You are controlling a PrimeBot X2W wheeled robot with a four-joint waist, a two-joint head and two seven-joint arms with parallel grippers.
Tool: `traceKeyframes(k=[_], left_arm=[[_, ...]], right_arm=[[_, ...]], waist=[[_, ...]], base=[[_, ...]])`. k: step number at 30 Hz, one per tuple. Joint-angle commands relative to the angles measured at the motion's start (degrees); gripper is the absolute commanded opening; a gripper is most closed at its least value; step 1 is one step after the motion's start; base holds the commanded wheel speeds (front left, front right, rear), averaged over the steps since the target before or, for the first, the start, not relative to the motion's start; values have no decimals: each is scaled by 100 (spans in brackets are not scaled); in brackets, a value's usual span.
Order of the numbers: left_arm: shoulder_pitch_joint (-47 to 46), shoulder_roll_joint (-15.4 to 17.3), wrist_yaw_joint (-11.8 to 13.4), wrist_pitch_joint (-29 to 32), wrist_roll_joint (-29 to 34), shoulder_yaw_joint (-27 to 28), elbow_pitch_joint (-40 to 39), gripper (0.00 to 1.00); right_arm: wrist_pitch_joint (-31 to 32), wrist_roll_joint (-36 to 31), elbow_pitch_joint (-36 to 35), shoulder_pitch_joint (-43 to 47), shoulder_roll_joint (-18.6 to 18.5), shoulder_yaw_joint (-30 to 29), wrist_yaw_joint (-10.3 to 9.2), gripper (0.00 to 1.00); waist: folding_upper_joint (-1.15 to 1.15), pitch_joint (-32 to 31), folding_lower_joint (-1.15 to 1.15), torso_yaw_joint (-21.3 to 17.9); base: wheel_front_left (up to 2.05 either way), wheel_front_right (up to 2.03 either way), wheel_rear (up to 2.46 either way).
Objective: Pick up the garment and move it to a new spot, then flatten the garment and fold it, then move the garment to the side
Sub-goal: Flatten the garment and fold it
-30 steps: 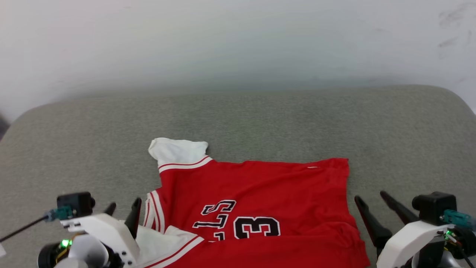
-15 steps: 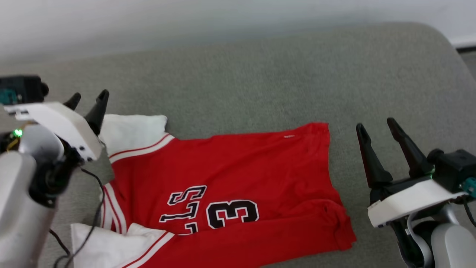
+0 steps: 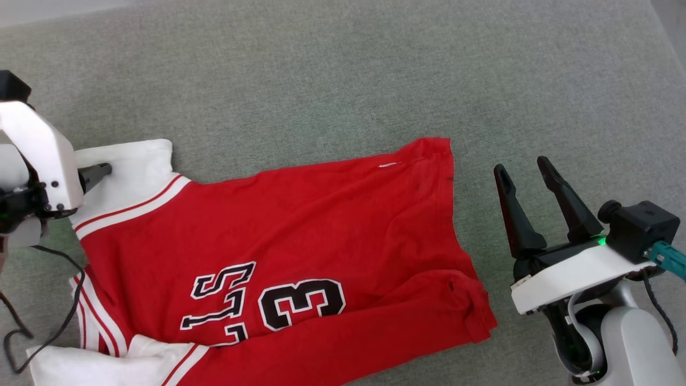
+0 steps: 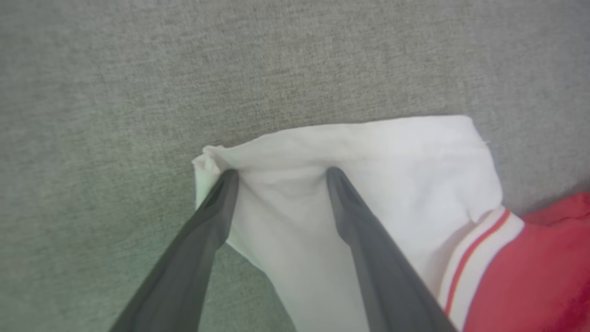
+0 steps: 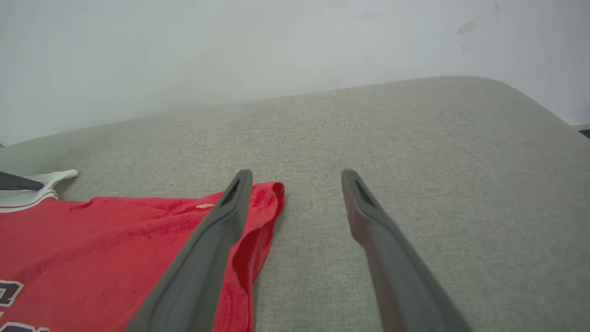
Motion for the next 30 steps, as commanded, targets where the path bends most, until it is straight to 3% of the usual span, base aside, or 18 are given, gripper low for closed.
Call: traceKeyframes(k=[1, 2, 3, 8, 13, 20, 30], left_arm=[[210, -95, 80, 170, -61, -115, 248, 76], [254, -166, 107, 209, -96, -133, 316, 31], [292, -225, 129, 219, -123, -141, 379, 0], [368, -461, 103, -6, -132, -178, 500, 0], [174, -609, 21, -631, 44, -132, 529, 0], [-217, -835, -88, -1267, 260, -148, 219, 0], [-341, -941, -17, -1593, 481, -222, -903, 0]], right_arm=[[-36, 54, 27, -114, 32, 23, -2, 100], [-28, 102, 58, -126, 40, 36, -2, 100], [-35, 158, 69, -135, 45, 43, -2, 100], [48, 286, 136, -174, 38, 30, -2, 100], [413, 609, 334, -317, -134, -47, -2, 100], [2012, 1110, 893, -669, -578, -274, -2, 100], [3731, 1092, 1597, -1705, -953, -333, -2, 100]], waist=[[0, 67, -1, -41], [0, 76, -1, -45], [0, 86, -1, -47], [0, 42, -1, 2], [0, -217, -1, 186], [0, -535, -1, 653], [0, -114, -1, 1284]], base=[[0, 0, 0], [0, 0, 0], [0, 0, 0], [0, 0, 0], [0, 0, 0], [0, 0, 0], [0, 0, 0]])
